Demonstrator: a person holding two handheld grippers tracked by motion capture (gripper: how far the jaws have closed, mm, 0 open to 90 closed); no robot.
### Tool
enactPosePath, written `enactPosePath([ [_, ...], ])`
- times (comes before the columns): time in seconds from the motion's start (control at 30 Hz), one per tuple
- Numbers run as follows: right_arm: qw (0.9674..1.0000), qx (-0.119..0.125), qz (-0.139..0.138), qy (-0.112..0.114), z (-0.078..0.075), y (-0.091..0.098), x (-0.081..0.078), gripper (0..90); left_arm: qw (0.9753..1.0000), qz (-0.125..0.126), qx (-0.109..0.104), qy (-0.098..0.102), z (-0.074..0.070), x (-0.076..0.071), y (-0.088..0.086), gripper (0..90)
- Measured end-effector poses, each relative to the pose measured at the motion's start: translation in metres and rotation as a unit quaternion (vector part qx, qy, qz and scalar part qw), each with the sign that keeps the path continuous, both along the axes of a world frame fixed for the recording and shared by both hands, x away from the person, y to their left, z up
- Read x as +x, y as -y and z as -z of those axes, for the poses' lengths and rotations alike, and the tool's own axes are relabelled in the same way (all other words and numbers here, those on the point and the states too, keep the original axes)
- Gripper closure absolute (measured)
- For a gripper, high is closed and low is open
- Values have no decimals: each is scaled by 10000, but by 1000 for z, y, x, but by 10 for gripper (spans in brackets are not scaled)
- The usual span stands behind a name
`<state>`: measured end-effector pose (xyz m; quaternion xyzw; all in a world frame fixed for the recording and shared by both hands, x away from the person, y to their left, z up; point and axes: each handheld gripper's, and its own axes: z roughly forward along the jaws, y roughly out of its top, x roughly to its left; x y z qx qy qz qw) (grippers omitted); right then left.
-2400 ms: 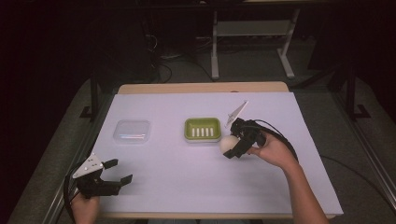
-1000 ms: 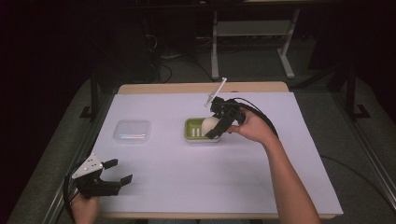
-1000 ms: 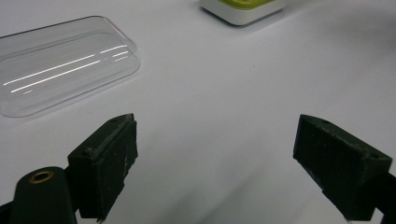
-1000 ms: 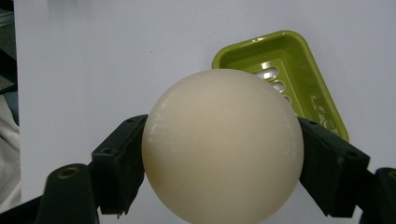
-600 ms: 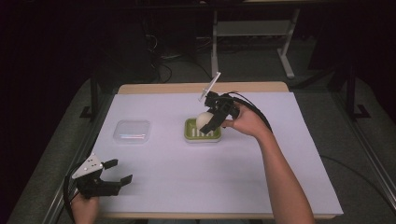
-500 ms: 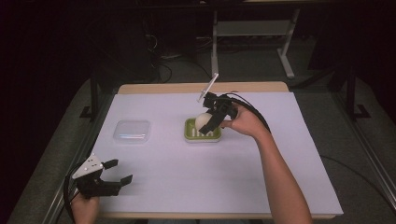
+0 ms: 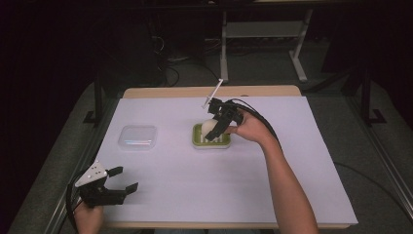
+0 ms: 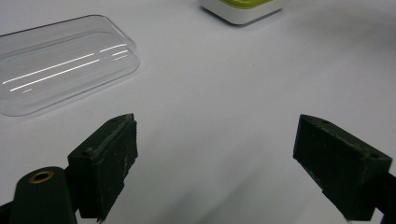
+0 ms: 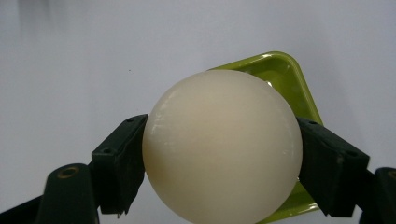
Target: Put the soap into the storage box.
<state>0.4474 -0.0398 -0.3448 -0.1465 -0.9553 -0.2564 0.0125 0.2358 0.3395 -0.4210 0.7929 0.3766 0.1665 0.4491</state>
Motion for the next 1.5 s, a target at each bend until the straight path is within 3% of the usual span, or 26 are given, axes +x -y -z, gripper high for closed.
enactPosePath([
  [0.6, 9999, -54, 119, -106, 19, -8, 13, 224, 10000, -24, -21, -6, 0, 0, -1, 130],
  [1.03, 9989, -294, 331, -145, 36, -12, 23, 224, 10000, -36, -42, -6, 0, 0, 0, 130],
  [1.5, 9980, -342, 500, -201, 43, -10, 28, 224, 10000, -15, -34, -9, 1, 0, 0, 130],
])
